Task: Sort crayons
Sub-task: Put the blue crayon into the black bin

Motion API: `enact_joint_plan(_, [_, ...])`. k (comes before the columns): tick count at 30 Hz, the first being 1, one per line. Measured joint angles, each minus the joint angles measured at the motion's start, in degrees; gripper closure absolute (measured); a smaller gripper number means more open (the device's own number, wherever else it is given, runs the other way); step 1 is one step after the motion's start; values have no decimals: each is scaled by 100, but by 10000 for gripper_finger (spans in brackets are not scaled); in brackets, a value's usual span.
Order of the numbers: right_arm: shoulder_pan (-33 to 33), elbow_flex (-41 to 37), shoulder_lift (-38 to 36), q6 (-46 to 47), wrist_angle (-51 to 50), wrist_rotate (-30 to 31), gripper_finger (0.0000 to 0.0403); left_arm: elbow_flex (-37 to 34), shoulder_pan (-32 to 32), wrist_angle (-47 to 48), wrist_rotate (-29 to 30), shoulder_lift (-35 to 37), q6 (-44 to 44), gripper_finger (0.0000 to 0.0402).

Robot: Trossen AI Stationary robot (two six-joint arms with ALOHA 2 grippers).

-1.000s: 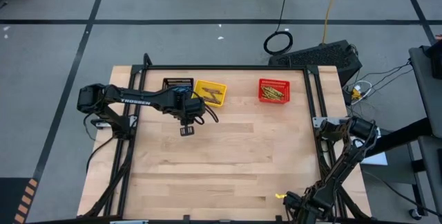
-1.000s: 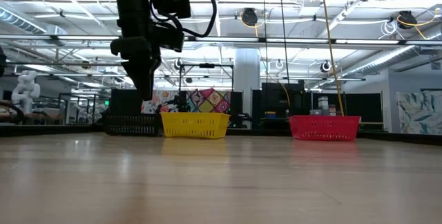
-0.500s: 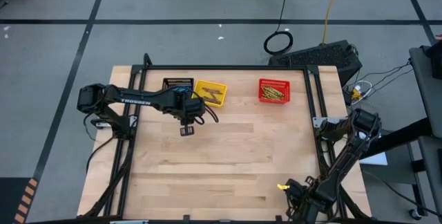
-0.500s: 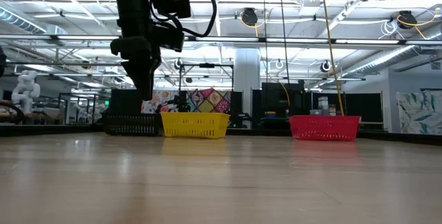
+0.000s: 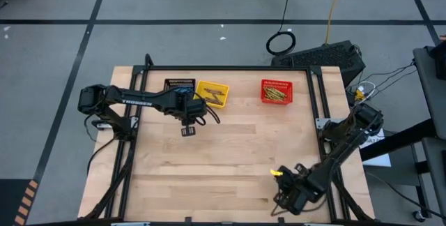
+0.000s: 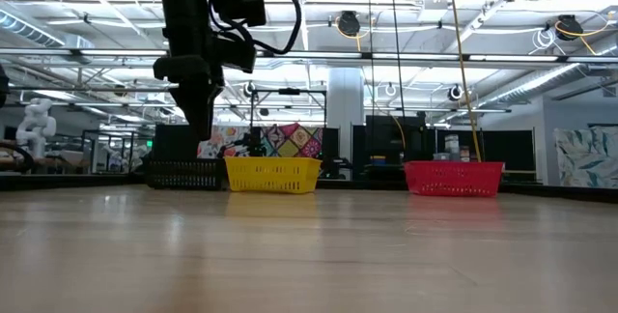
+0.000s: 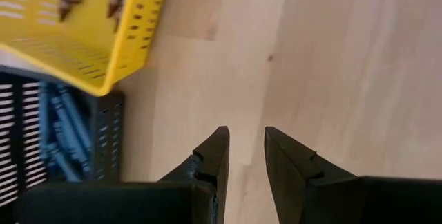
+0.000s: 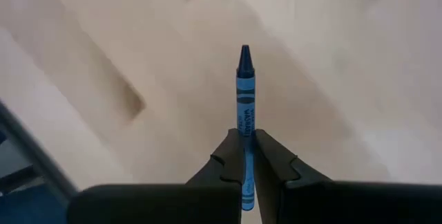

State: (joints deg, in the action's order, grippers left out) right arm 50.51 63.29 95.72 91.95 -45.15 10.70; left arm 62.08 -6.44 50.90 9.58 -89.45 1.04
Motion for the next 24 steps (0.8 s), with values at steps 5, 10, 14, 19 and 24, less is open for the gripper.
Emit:
enact_joint_plan(5, [-594, 3, 0, -764, 3, 8, 402, 0, -1, 225, 251, 0, -145, 317])
enact_joint_plan(10, [-1220, 4, 0, -1650, 98, 156, 403, 0, -2, 192, 260, 0, -370, 317])
enact_joint_plan(14, [-1766, 7, -25, -2426, 295, 155, 403, 0, -2, 1, 262, 0, -595, 317])
enact_joint_plan(19, [-2317, 9, -162, -3134, 528, 430, 403, 0, -2, -258, 257, 0, -898, 317])
enact_joint_plan(24, [-2672, 9, -465, -3714, 812, 996, 403, 0, -2, -794, 34, 0, -1051, 317])
